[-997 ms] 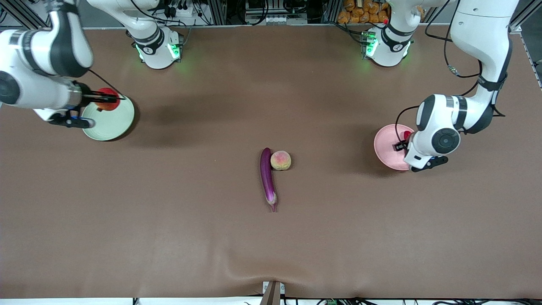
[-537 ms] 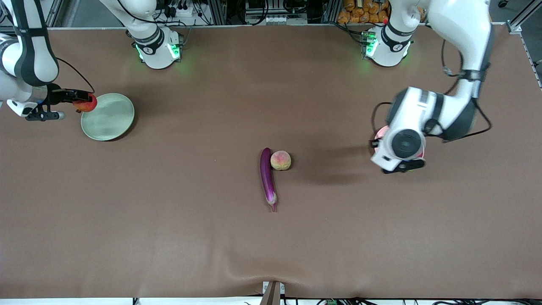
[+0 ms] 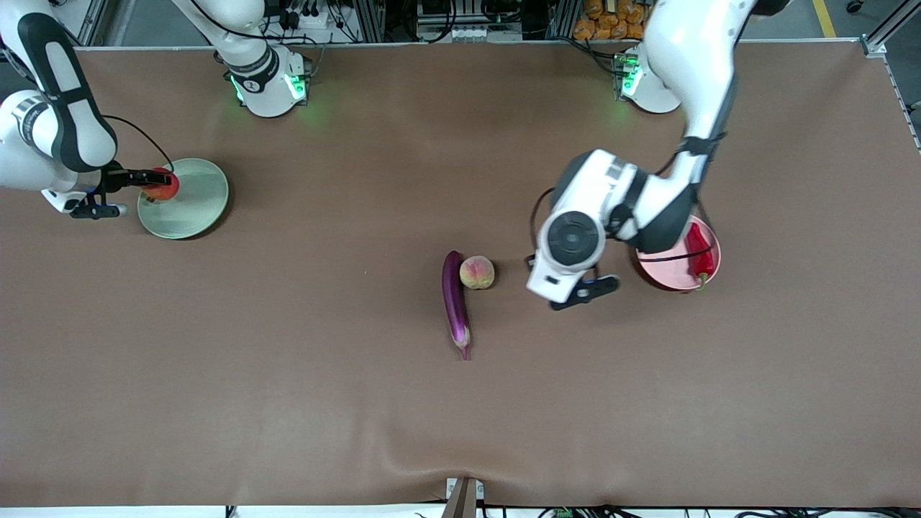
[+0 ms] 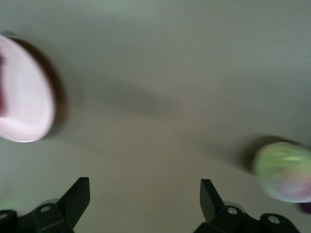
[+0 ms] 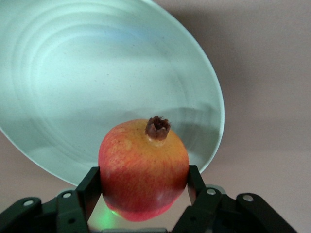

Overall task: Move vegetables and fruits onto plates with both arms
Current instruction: 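Reach the left gripper to the eggplant while the right gripper releases the pomegranate, then grasp the purple eggplant with the left gripper and lift it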

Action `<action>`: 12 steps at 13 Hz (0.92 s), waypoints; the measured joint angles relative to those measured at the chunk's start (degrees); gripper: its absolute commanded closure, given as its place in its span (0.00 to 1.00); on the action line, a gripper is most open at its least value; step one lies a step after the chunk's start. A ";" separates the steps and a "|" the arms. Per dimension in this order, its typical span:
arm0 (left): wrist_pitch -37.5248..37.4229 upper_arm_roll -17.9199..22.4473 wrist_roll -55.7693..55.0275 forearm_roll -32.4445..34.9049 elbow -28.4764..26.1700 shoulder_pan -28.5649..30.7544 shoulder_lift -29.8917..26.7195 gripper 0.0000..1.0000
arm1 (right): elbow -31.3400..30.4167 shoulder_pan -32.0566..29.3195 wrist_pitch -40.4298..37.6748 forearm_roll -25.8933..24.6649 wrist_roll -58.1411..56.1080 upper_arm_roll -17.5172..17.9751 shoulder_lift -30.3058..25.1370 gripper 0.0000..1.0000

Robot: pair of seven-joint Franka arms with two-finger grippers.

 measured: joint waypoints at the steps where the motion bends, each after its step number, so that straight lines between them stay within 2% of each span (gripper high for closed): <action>1: 4.08 0.03 -2.92 -0.01 0.79 -1.87 1.37 0.00 | 0.10 -0.03 0.01 -0.01 -0.07 0.04 0.14 0.00; 4: 15.56 0.13 -10.28 -0.02 1.31 -5.32 4.13 0.00 | 2.15 0.14 -3.06 -0.12 -2.34 1.29 -0.67 0.00; 7: 28.31 1.36 -16.24 -0.01 1.34 -7.35 6.69 0.00 | 11.72 3.28 -19.89 1.45 -3.97 2.64 -3.50 0.00; 9: 38.13 5.81 -20.50 -0.01 1.38 -10.95 9.90 0.00 | 18.26 6.64 -29.74 3.70 -1.24 2.88 -4.88 0.00; 12: 44.97 11.87 -27.97 -0.01 3.96 -16.17 15.48 0.00 | 24.55 12.74 -38.58 7.46 9.02 3.24 -5.41 0.00</action>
